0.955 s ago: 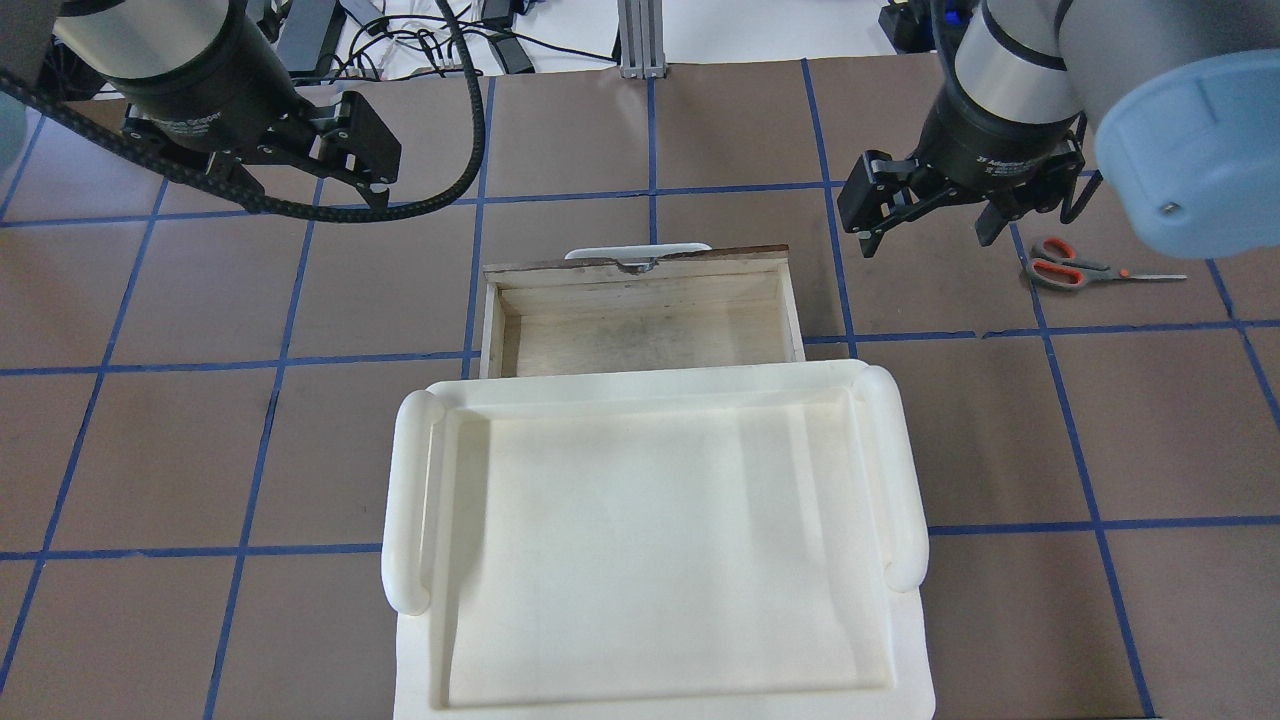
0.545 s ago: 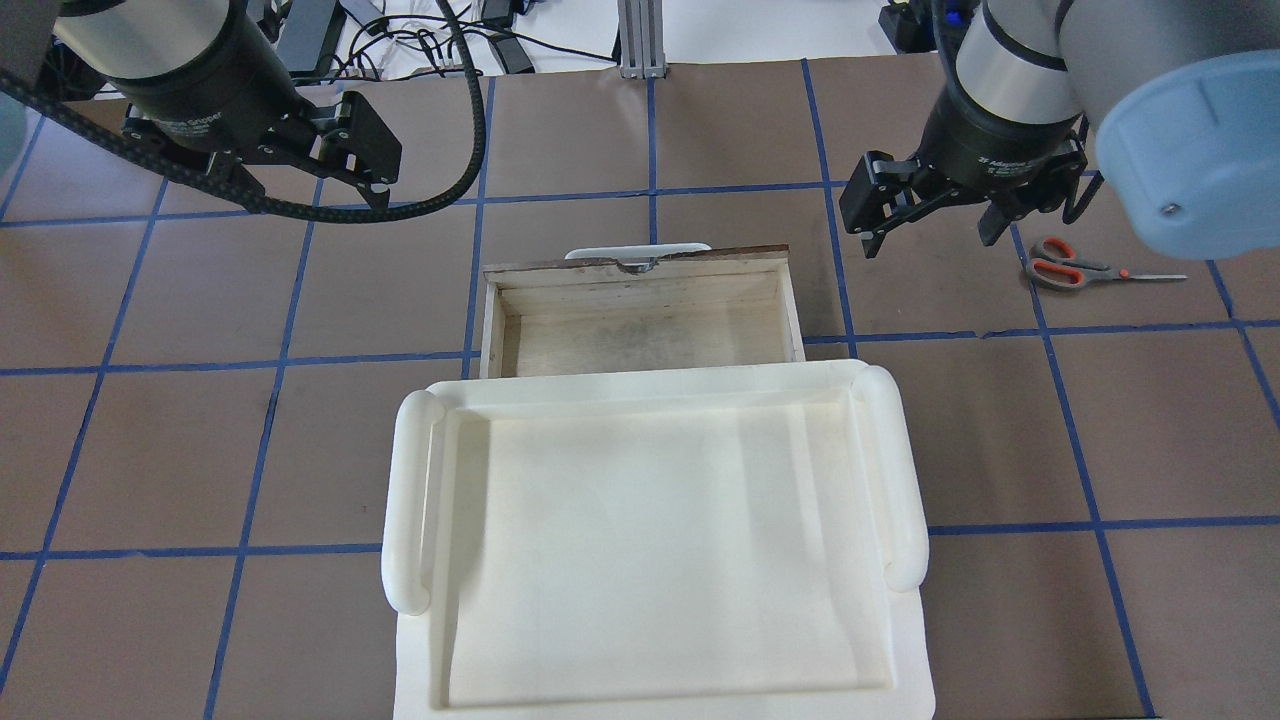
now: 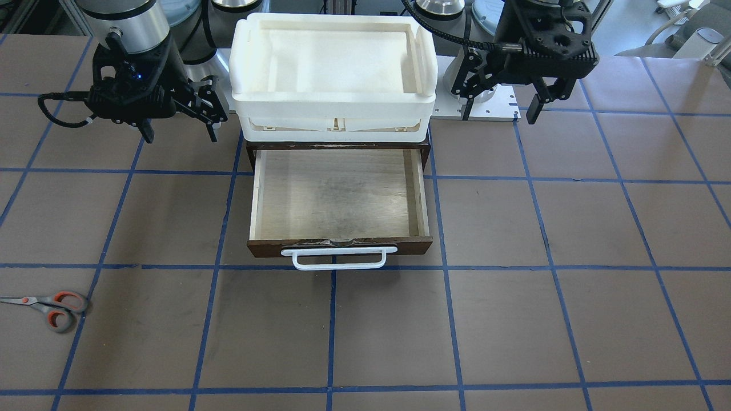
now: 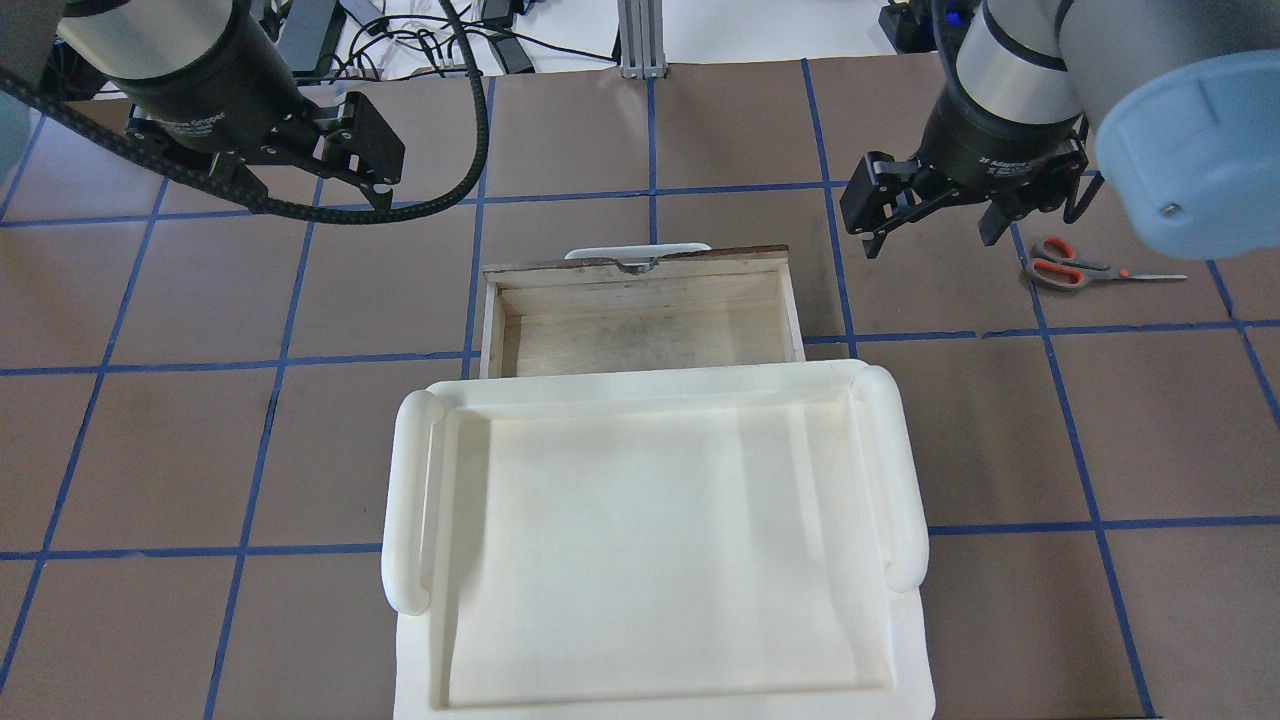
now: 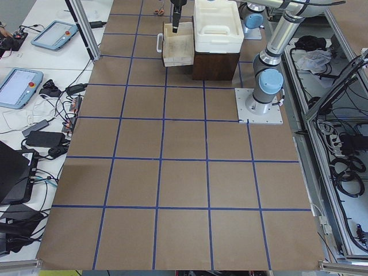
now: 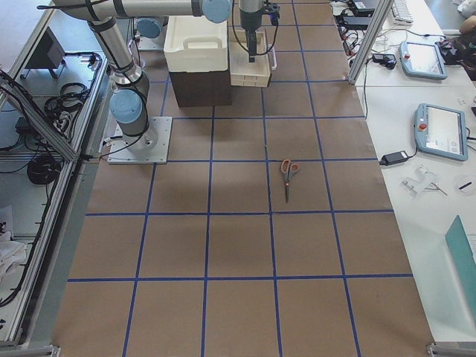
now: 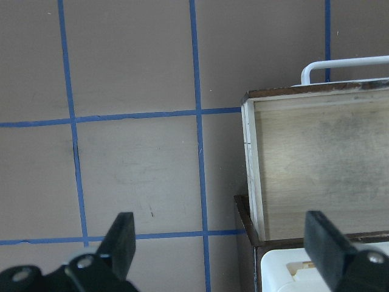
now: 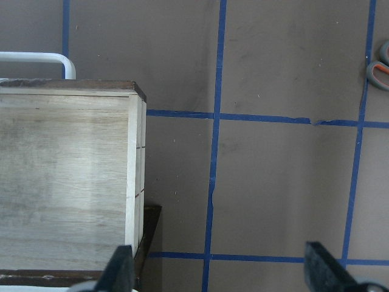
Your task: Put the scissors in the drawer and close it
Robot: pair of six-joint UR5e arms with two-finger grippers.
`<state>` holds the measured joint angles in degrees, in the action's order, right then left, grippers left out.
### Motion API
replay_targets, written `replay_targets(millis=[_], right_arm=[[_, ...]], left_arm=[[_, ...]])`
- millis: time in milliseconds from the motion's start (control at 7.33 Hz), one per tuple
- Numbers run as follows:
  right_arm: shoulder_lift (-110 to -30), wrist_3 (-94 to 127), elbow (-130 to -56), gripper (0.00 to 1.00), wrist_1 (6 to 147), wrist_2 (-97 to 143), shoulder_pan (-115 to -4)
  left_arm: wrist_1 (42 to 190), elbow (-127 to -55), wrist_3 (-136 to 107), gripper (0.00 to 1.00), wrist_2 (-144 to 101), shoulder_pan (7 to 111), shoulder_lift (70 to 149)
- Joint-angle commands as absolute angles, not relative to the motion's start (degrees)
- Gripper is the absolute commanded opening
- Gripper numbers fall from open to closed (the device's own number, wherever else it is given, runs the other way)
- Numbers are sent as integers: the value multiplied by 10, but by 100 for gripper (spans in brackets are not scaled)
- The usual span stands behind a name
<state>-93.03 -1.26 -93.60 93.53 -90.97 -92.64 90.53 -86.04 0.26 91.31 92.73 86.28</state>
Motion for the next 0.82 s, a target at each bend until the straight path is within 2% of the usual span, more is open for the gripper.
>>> replay_targets(millis=[0,682], right_arm=[[-929,-18,-937,100,937,-911,-926],[-928,-23,-937,100,945,-912,-925]], left_arm=[[905,-860,3,100,913,928,863],[905,-860,3,100,914,929,862]])
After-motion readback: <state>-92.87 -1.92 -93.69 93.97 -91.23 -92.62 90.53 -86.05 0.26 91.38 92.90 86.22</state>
